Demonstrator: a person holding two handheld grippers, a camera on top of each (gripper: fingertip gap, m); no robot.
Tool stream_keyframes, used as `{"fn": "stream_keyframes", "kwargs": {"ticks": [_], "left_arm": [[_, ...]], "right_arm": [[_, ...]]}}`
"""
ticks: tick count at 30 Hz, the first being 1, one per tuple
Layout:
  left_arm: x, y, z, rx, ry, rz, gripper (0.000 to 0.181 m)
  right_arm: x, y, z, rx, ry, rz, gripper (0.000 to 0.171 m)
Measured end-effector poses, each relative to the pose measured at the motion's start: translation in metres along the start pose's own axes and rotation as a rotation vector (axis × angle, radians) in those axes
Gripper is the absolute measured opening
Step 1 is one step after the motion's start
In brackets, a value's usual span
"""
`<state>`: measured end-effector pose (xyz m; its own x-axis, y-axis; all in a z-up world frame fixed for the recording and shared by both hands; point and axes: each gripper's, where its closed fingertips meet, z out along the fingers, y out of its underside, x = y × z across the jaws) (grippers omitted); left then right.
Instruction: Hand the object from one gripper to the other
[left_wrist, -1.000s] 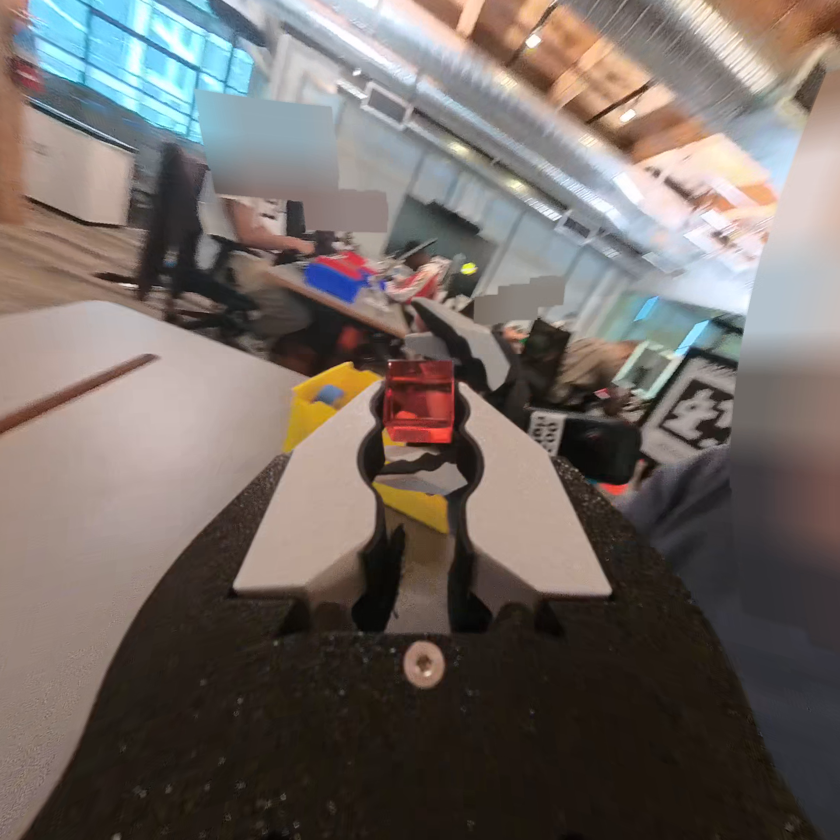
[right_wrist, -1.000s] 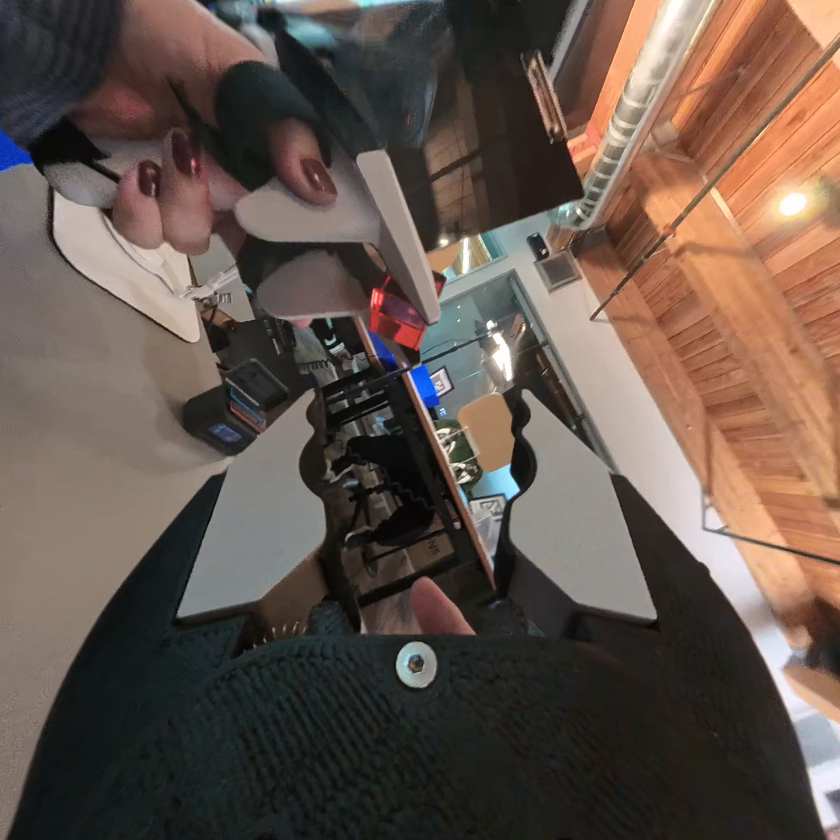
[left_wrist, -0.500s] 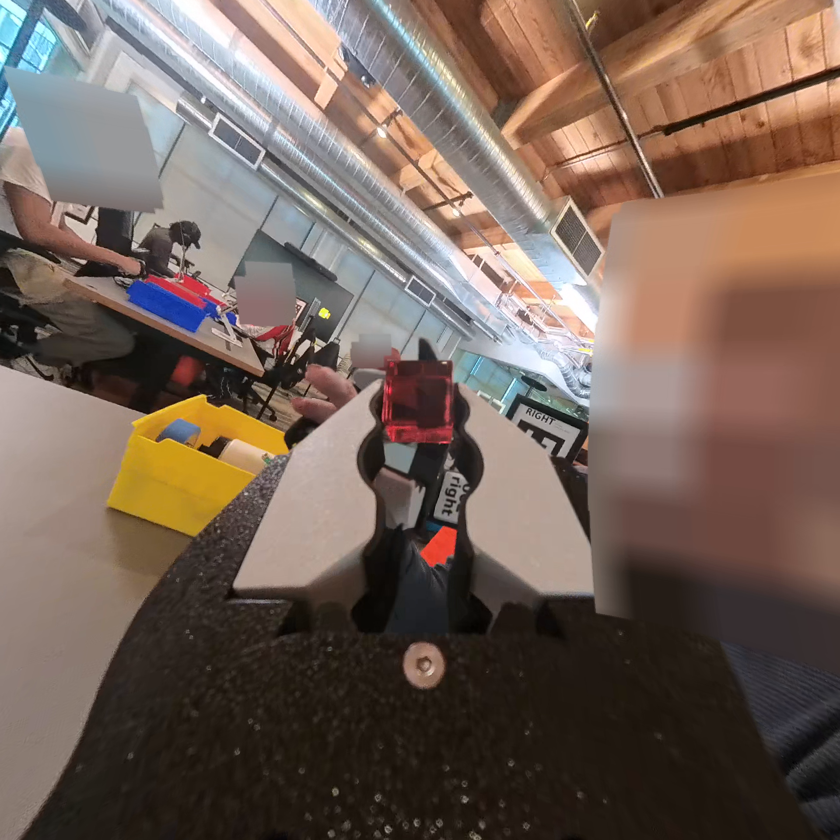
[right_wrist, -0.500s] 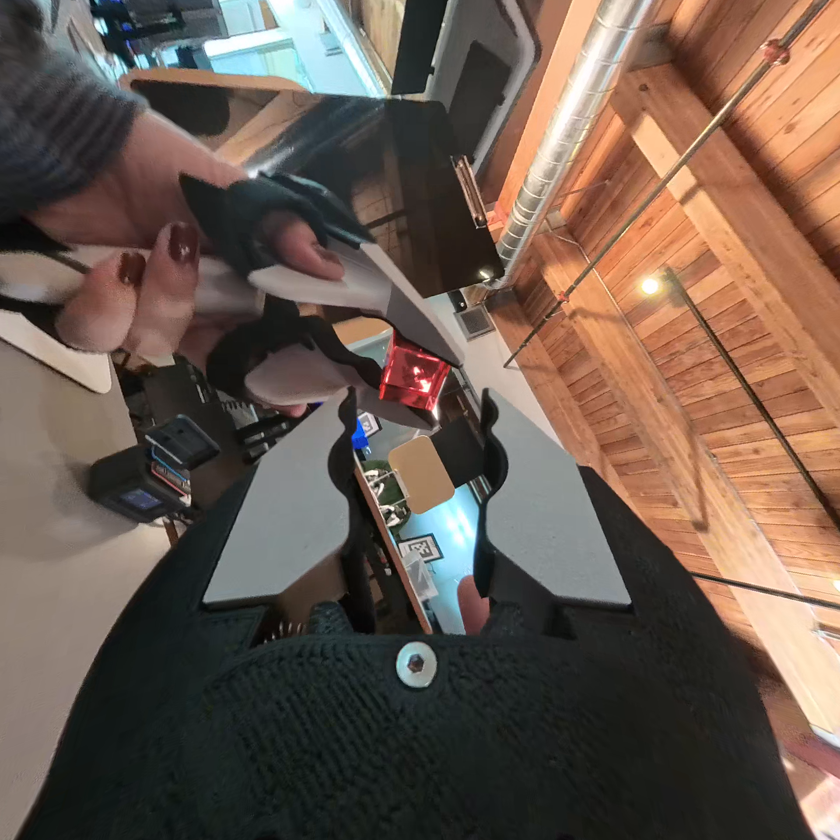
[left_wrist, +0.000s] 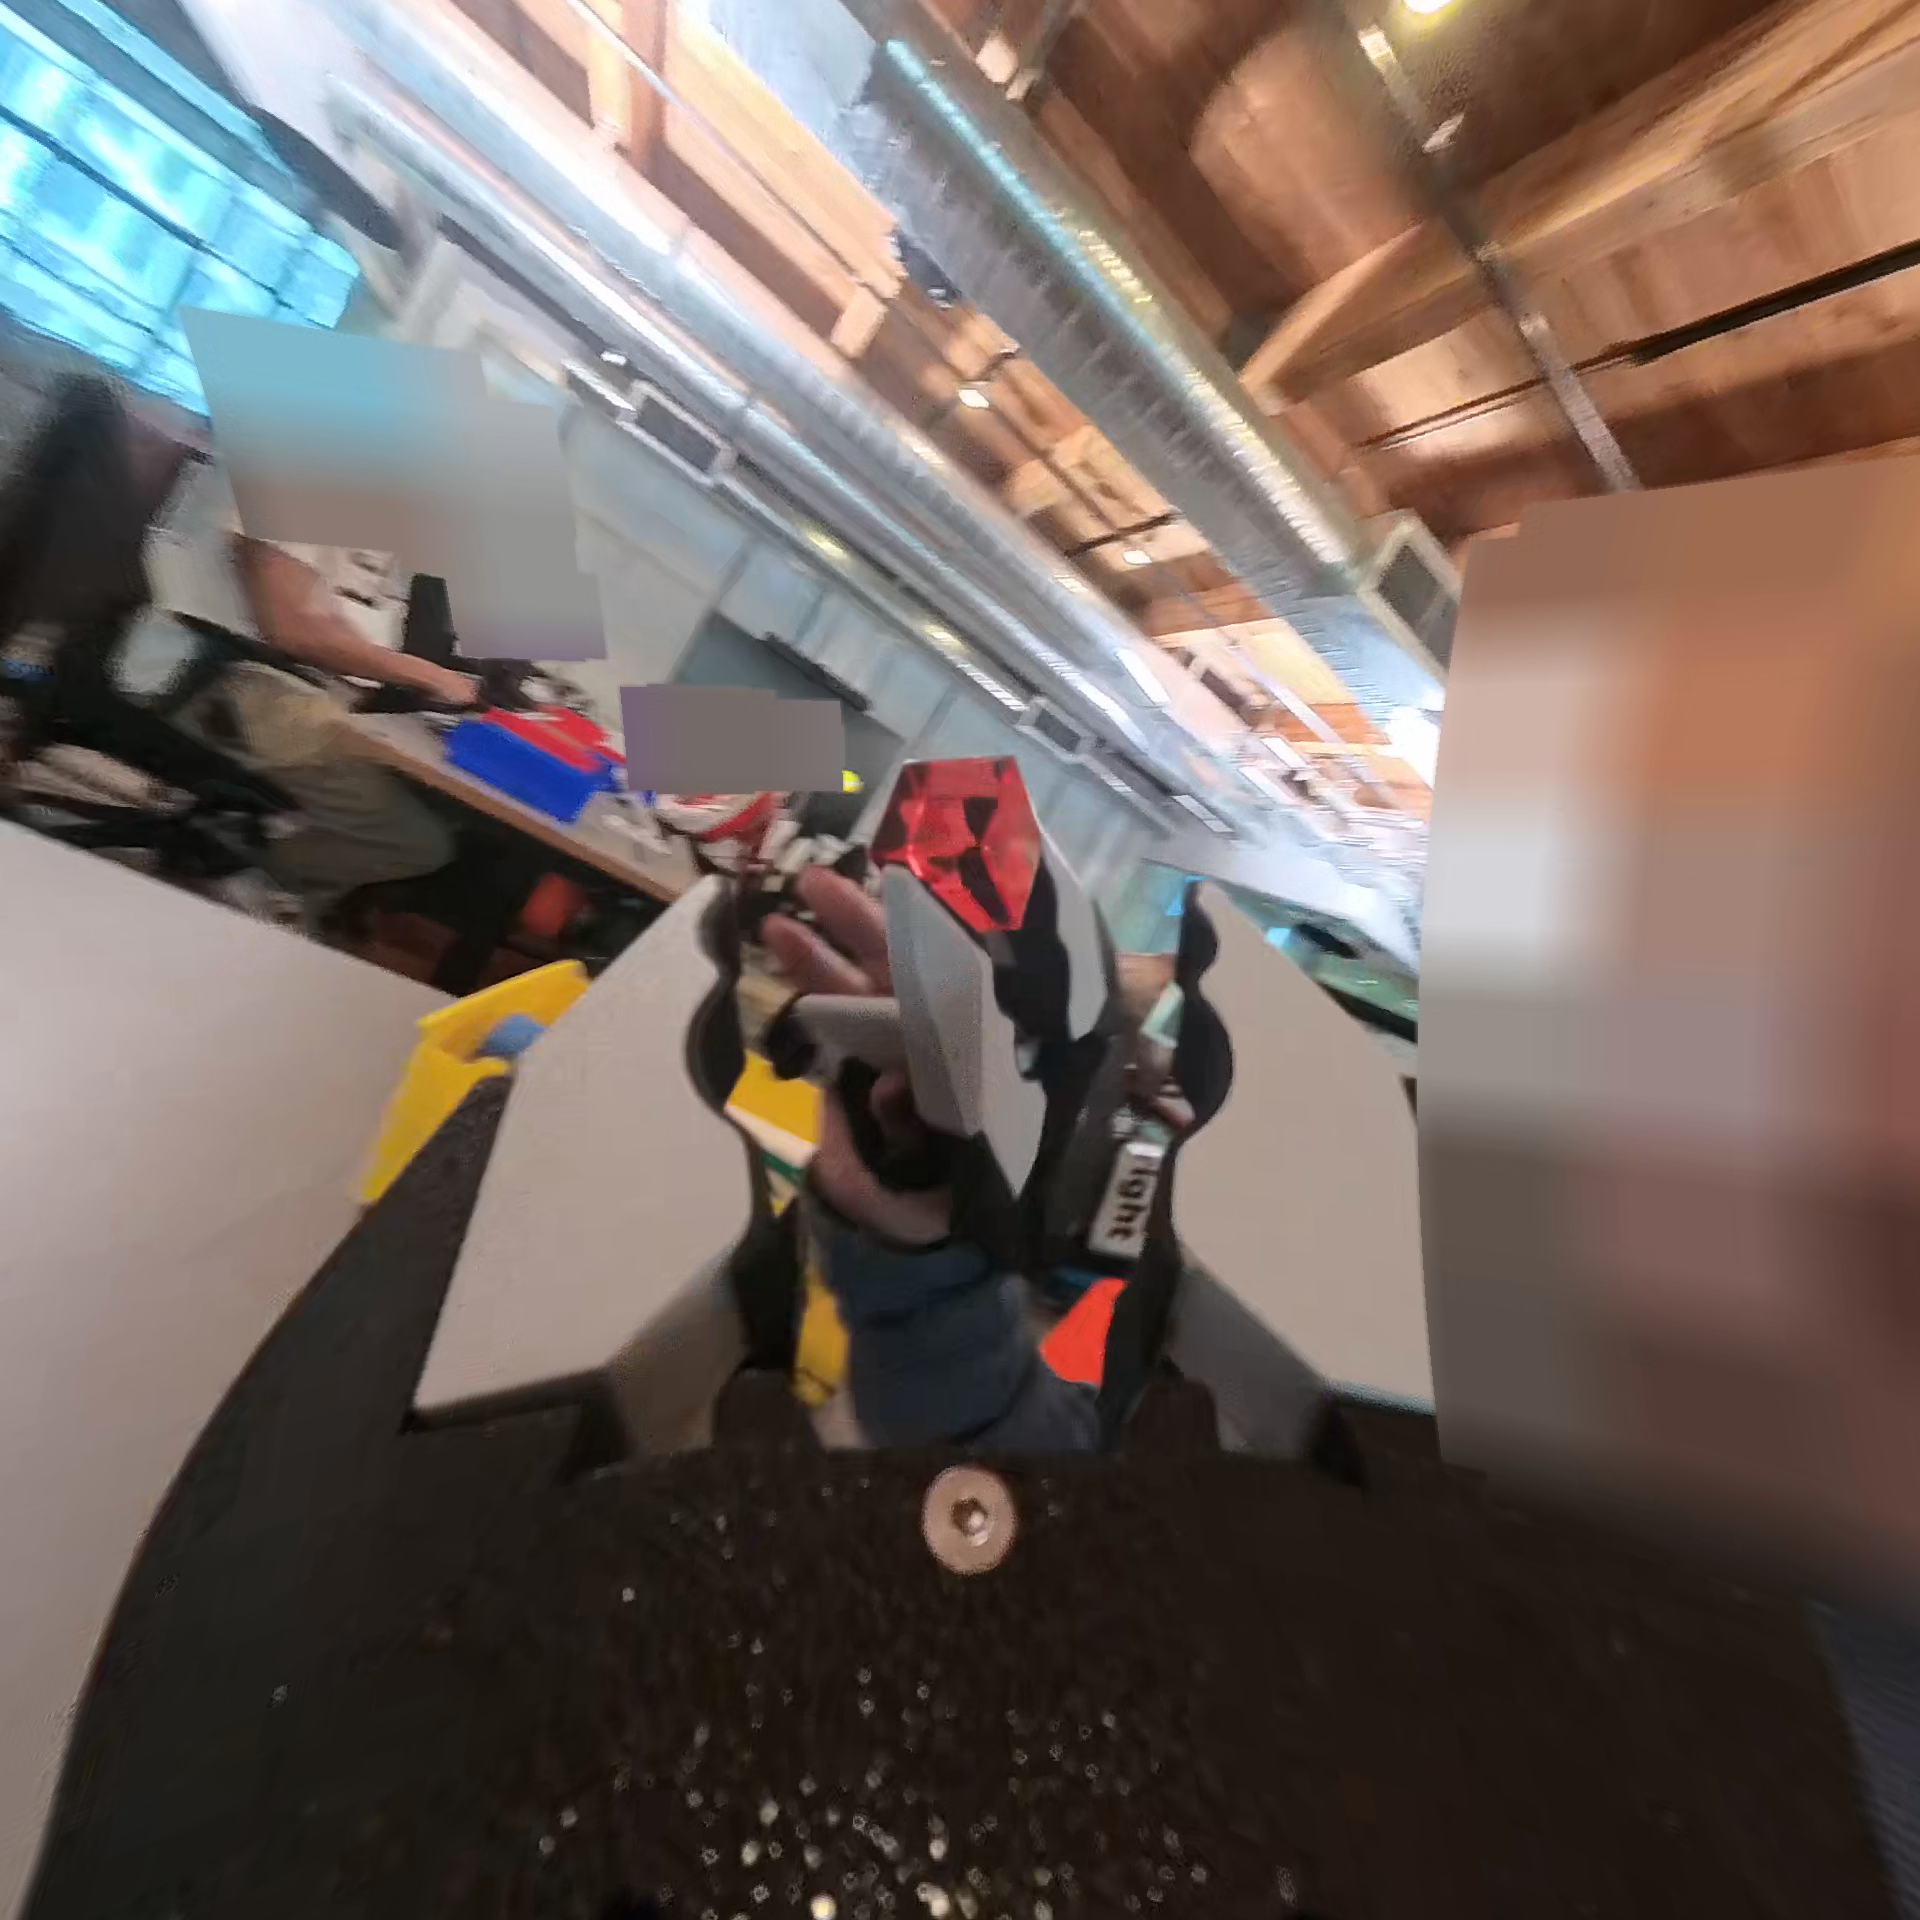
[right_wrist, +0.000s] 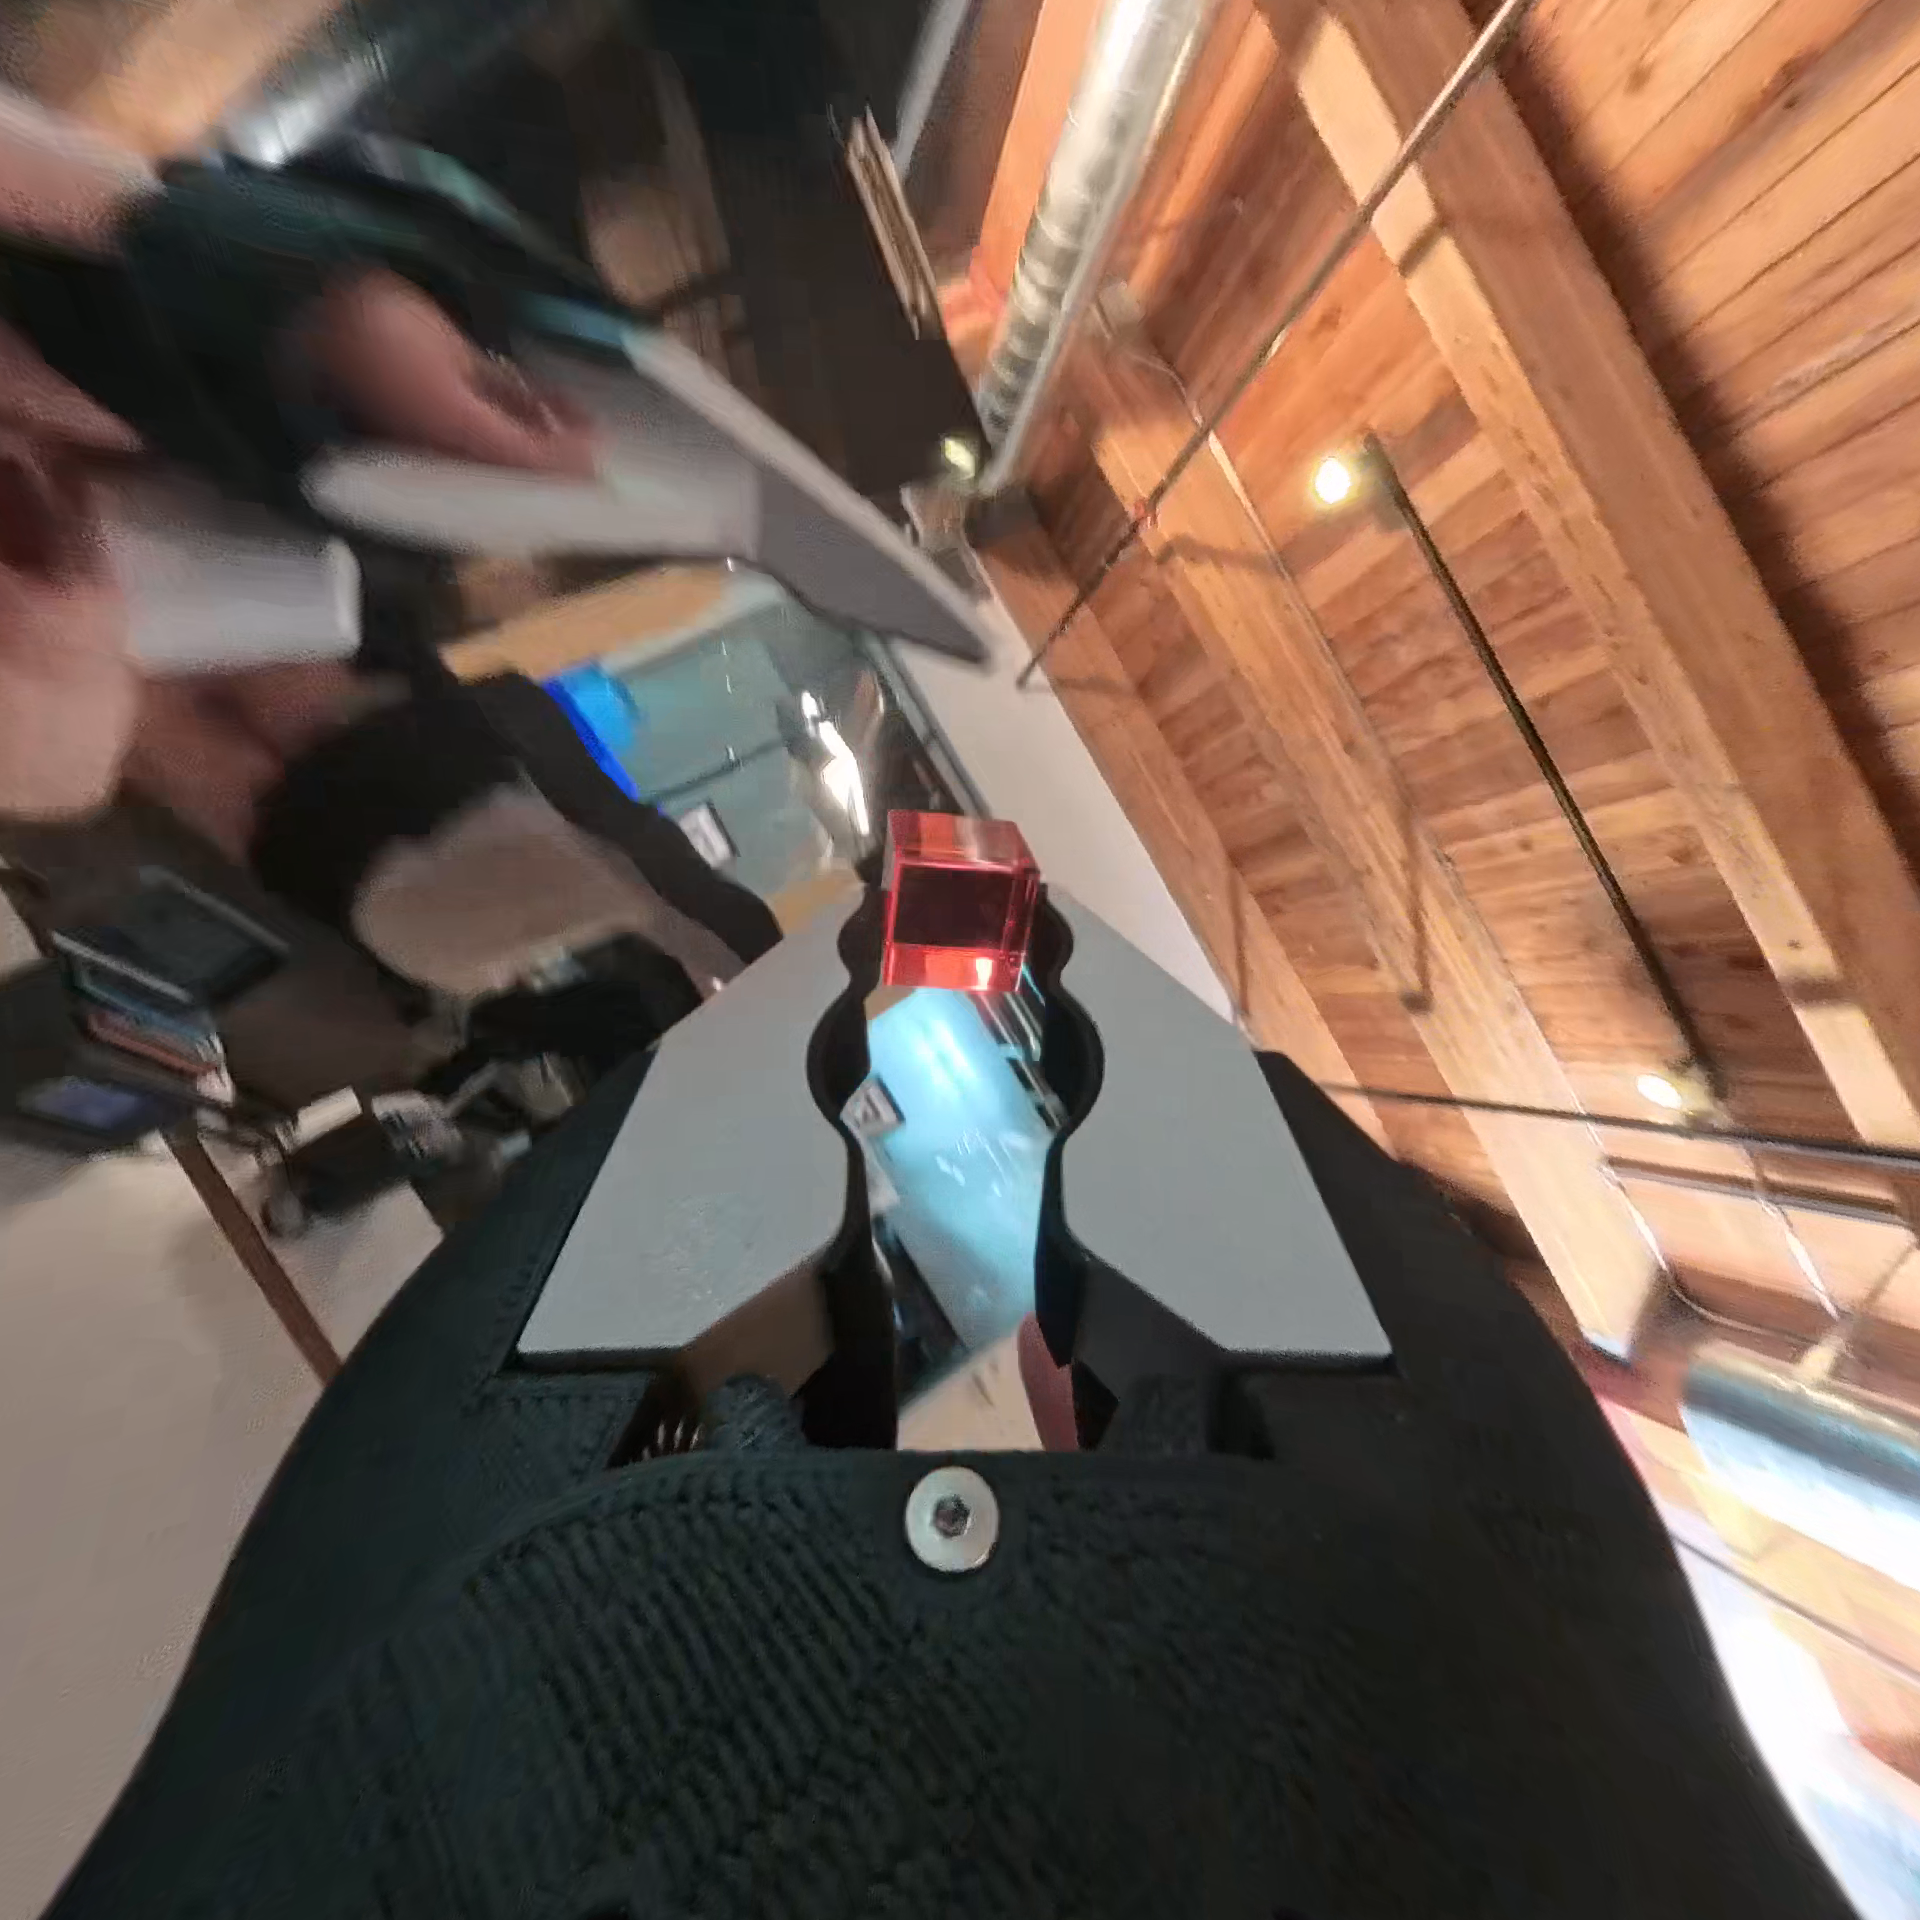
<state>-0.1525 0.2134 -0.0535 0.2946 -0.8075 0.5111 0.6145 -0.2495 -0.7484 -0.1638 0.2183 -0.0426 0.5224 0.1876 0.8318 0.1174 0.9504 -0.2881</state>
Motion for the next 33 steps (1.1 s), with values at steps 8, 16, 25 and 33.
{"fn": "stream_keyframes", "kwargs": {"ticks": [8, 16, 25, 33], "left_arm": [[-0.014, -0.035, -0.036, 0.09, -0.306, 0.232, 0.073], [-0.025, -0.04, -0.048, 0.086, -0.413, 0.281, 0.069], [-0.031, -0.026, -0.036, 0.025, -0.406, 0.263, 0.067], [-0.031, -0.025, -0.036, 0.014, -0.407, 0.266, 0.065]], "right_arm": [[0.057, 0.158, -0.099, -0.851, -0.176, 0.073, 0.027], [0.066, 0.241, -0.237, -1.381, -0.157, 0.372, 0.018], [0.034, 0.264, -0.256, -1.455, -0.249, 0.494, 0.015], [0.029, 0.242, -0.197, -1.293, -0.269, 0.447, 0.014]]}}
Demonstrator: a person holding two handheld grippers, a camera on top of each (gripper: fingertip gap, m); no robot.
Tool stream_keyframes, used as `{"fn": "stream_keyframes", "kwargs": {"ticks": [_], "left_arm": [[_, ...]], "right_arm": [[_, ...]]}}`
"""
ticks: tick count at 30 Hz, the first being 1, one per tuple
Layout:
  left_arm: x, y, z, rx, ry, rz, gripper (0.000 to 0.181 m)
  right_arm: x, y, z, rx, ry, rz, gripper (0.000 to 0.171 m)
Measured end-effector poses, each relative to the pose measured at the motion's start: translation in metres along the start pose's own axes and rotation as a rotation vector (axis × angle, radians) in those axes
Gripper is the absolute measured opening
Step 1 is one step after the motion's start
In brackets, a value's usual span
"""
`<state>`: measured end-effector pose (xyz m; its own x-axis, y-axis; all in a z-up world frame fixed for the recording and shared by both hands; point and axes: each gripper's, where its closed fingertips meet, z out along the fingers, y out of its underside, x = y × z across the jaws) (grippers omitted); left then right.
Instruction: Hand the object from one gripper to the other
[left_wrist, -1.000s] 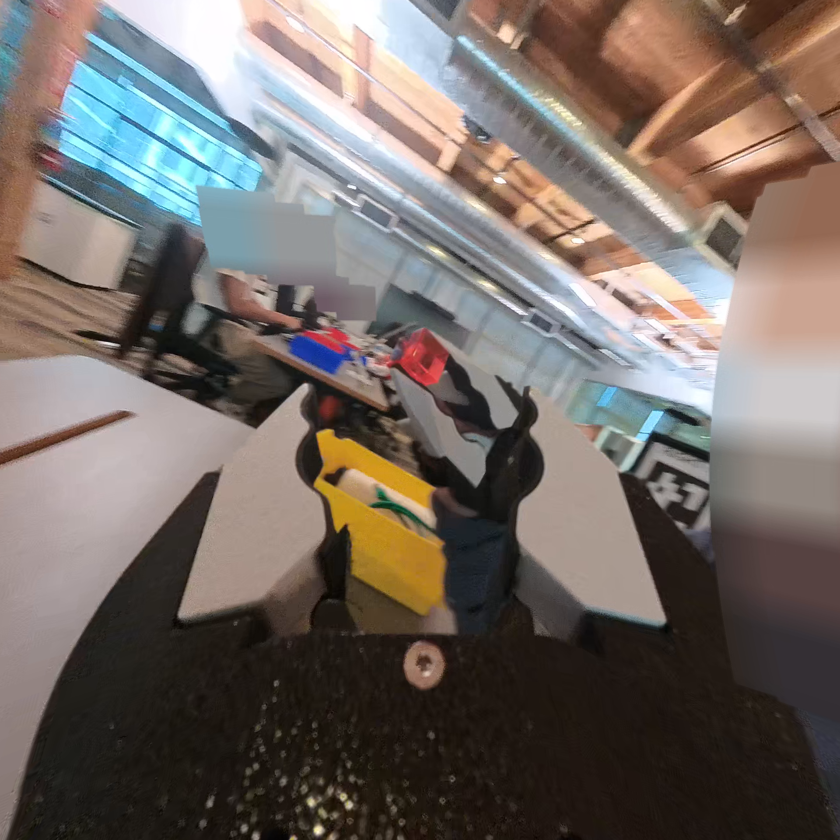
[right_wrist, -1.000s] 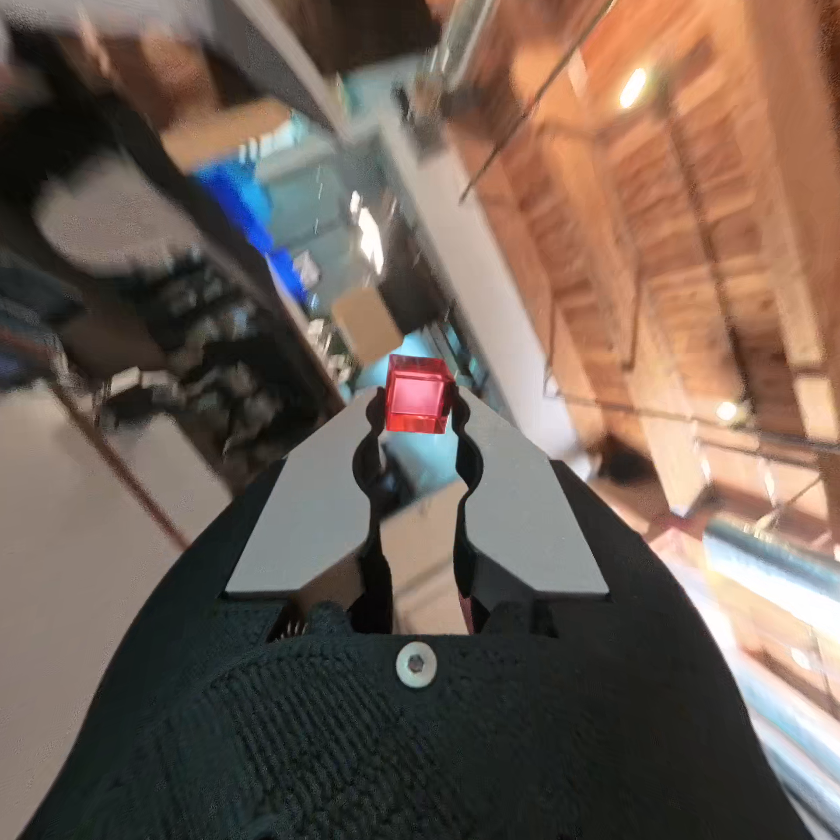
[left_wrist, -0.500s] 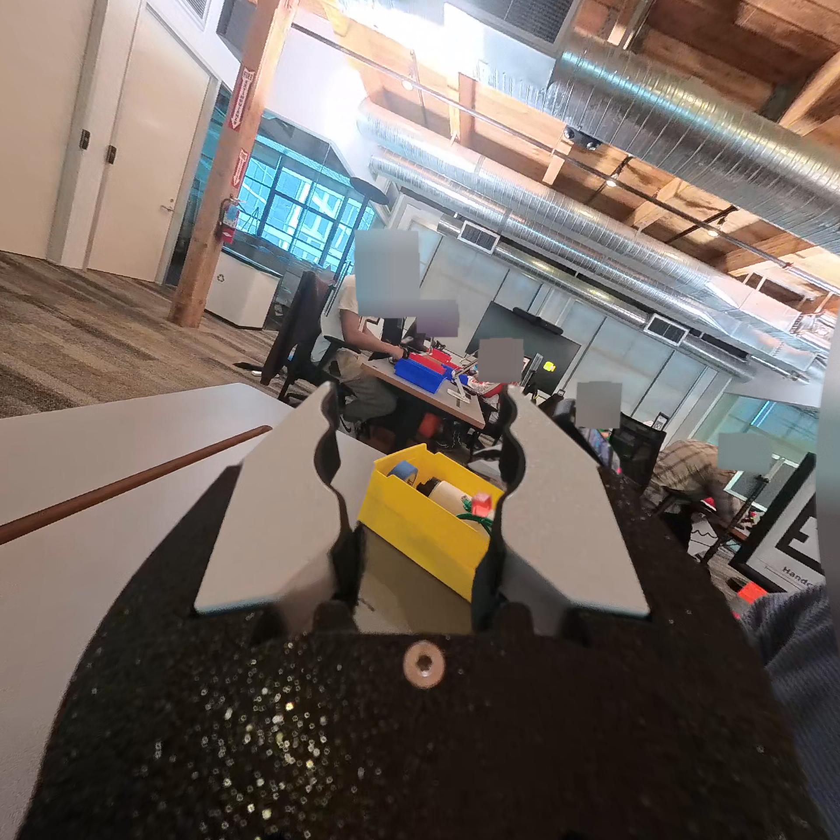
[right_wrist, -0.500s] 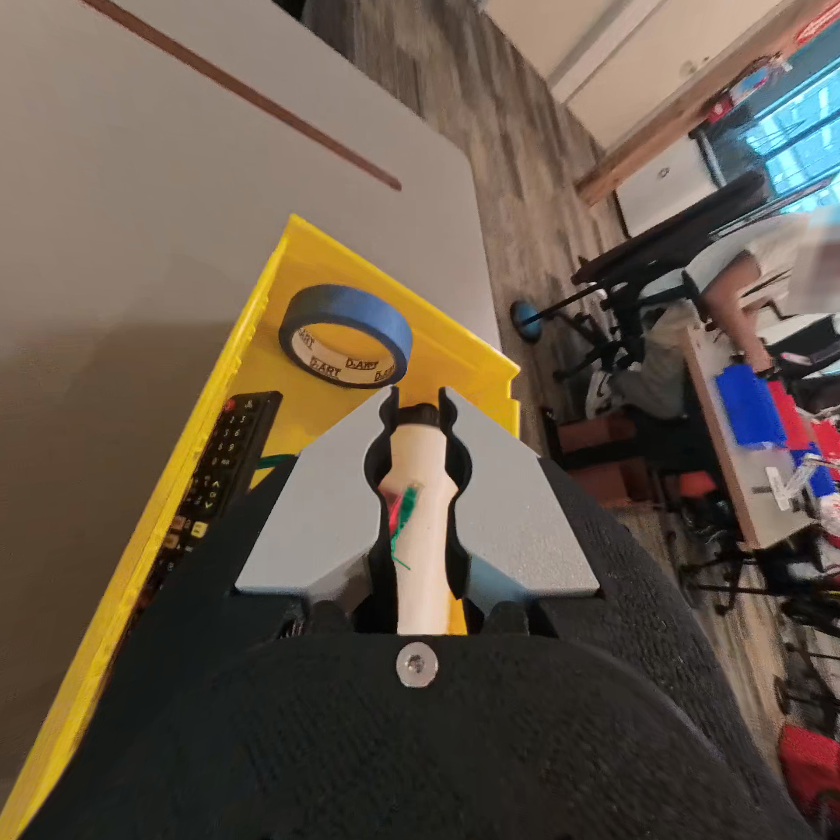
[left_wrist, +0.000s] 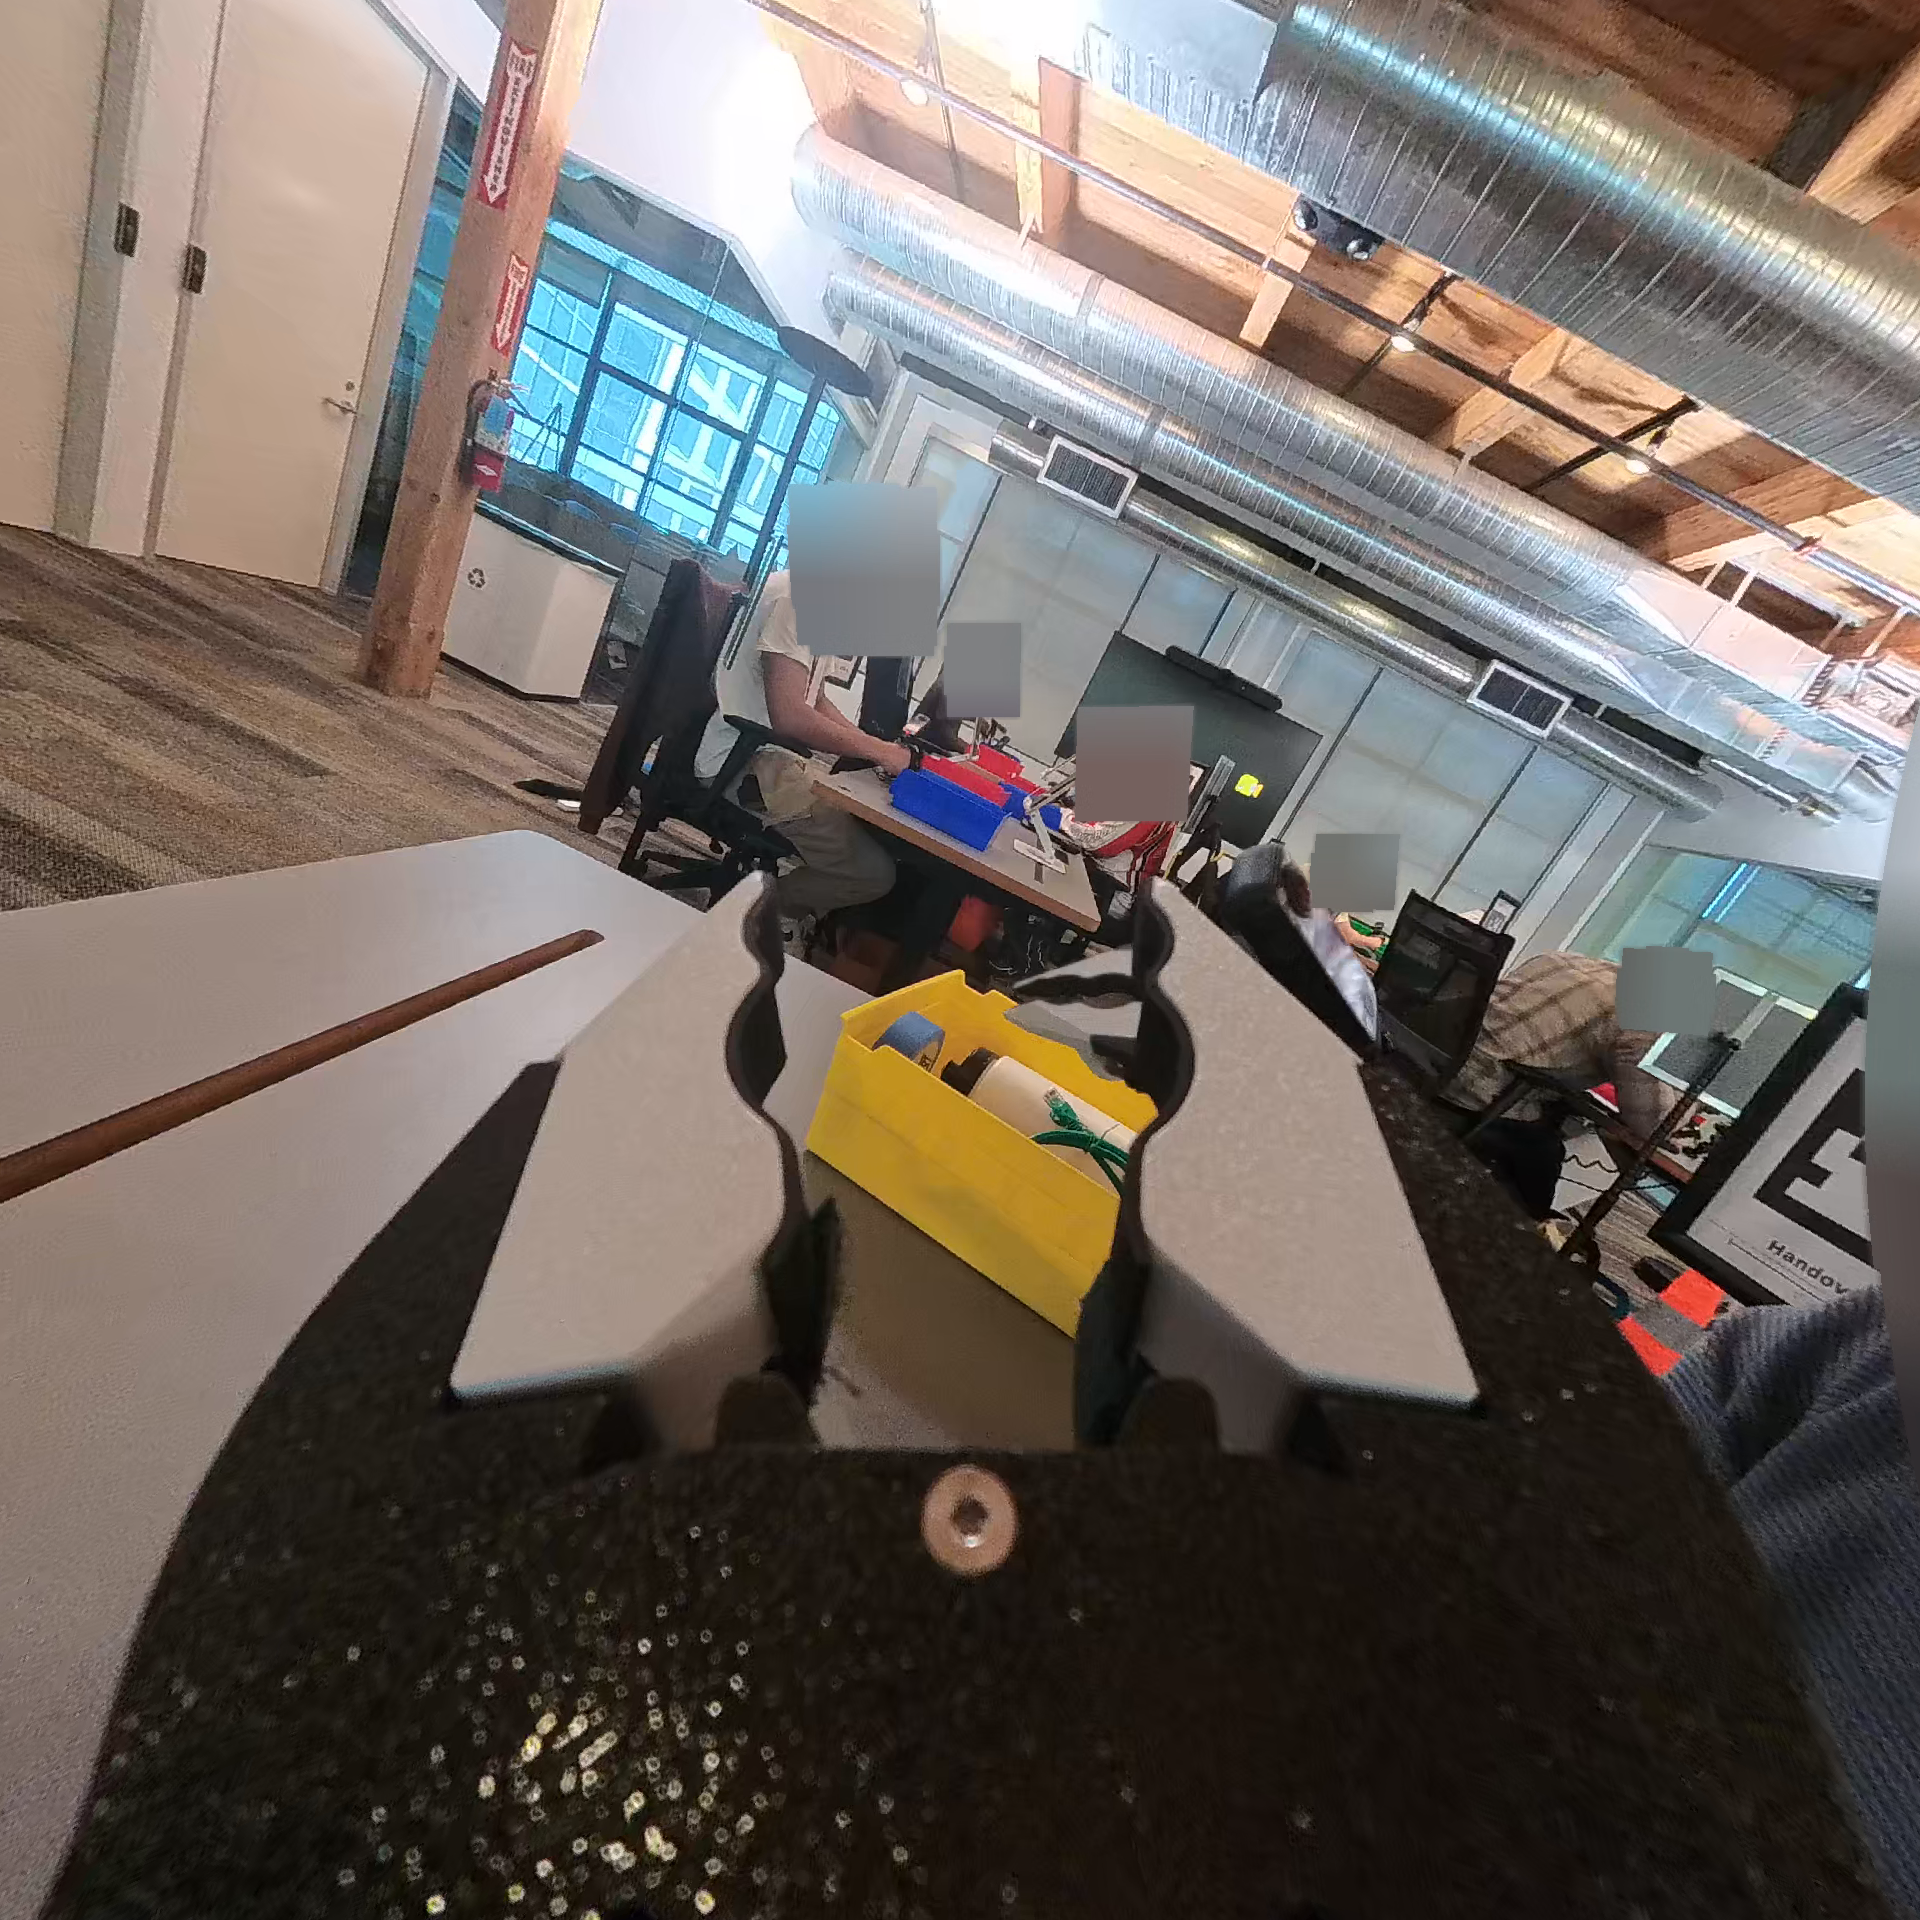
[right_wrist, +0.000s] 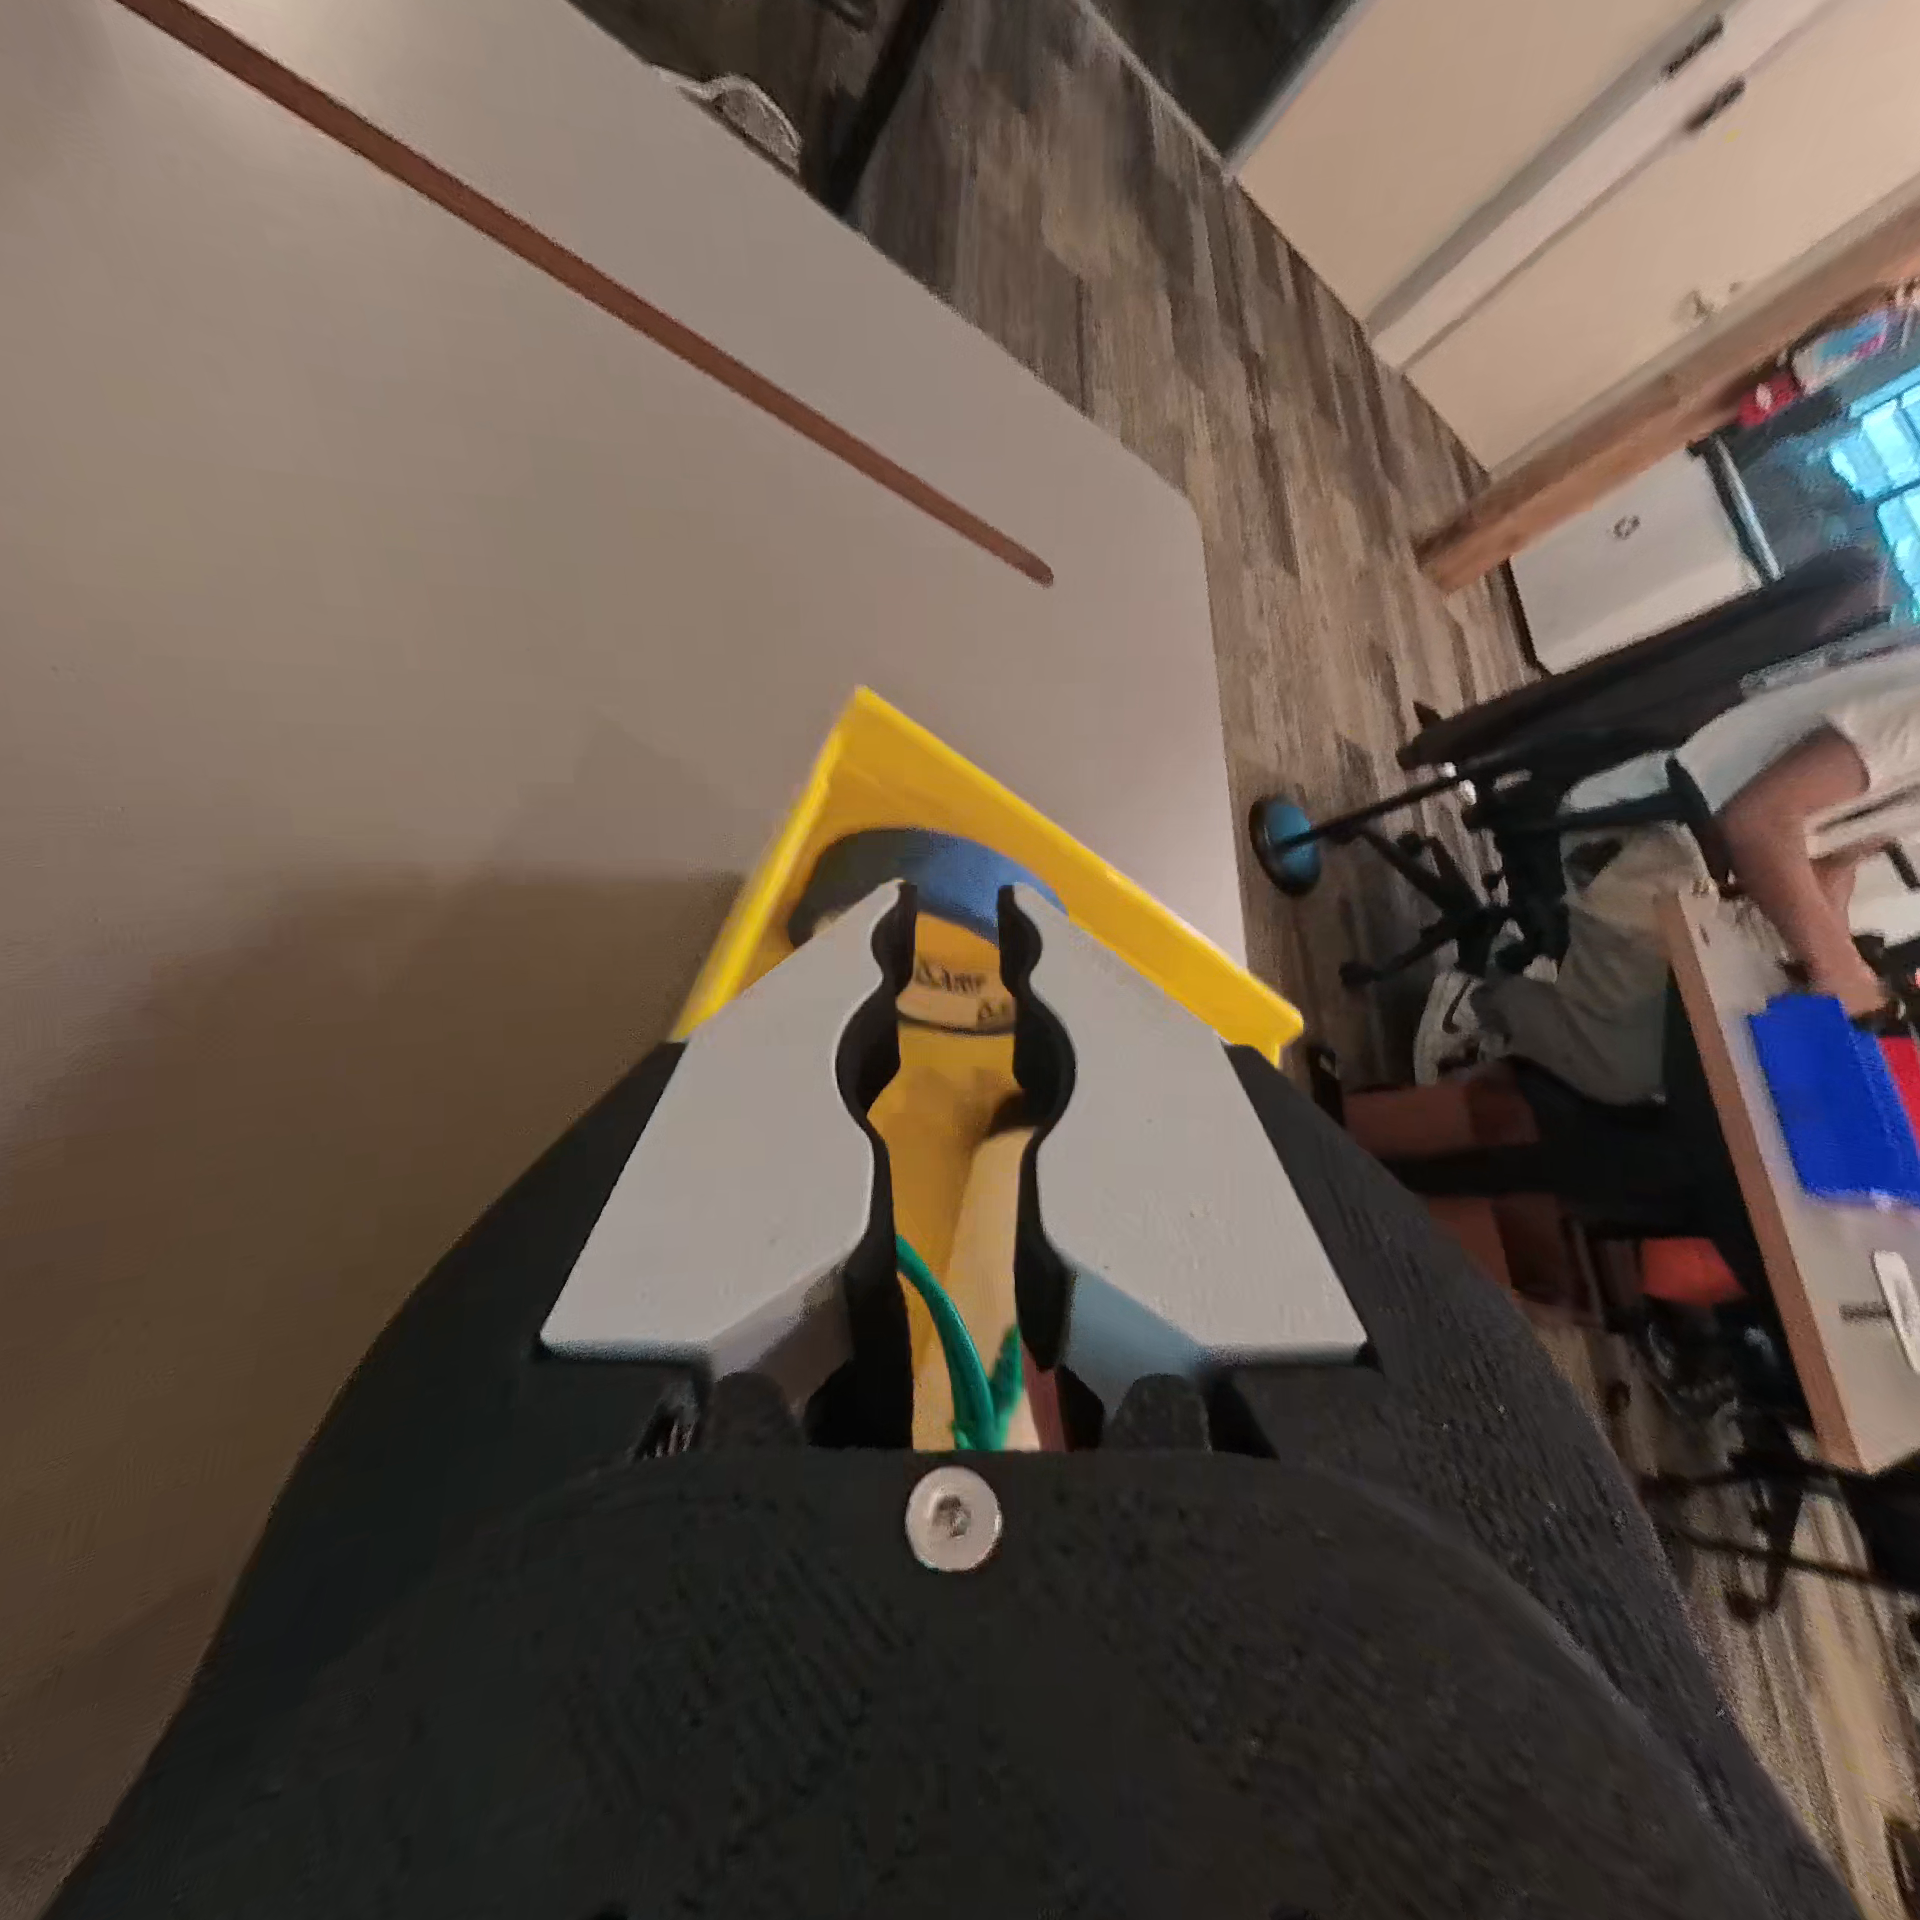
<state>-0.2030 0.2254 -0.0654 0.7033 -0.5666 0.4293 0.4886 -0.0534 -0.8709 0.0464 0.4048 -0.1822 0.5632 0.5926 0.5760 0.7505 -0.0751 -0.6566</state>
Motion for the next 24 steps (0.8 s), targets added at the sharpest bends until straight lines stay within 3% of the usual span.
{"fn": "stream_keyframes", "kwargs": {"ticks": [9, 14, 17, 22, 23, 24], "left_arm": [[-0.002, -0.003, -0.004, 0.001, -0.038, 0.033, 0.062], [-0.009, -0.002, -0.007, -0.019, -0.128, 0.085, 0.062], [-0.016, -0.001, -0.014, -0.007, -0.23, 0.138, 0.059], [0.001, -0.002, -0.042, 0.019, -0.403, 0.281, 0.053], [0.01, 0.0, -0.05, 0.012, -0.432, 0.317, 0.049], [0.018, -0.001, -0.059, 0.012, -0.476, 0.363, 0.029]], "right_arm": [[-0.095, -0.126, -0.016, 0.328, -0.207, -0.077, 0.013], [-0.162, -0.186, -0.055, 0.595, -0.482, -0.036, 0.013], [-0.18, -0.198, -0.062, 0.651, -0.602, 0.032, 0.01], [-0.166, -0.204, -0.057, 0.699, -0.543, 0.08, 0.007], [-0.162, -0.204, -0.058, 0.711, -0.545, 0.098, 0.004], [-0.16, -0.204, -0.059, 0.72, -0.559, 0.114, 0.0]]}}
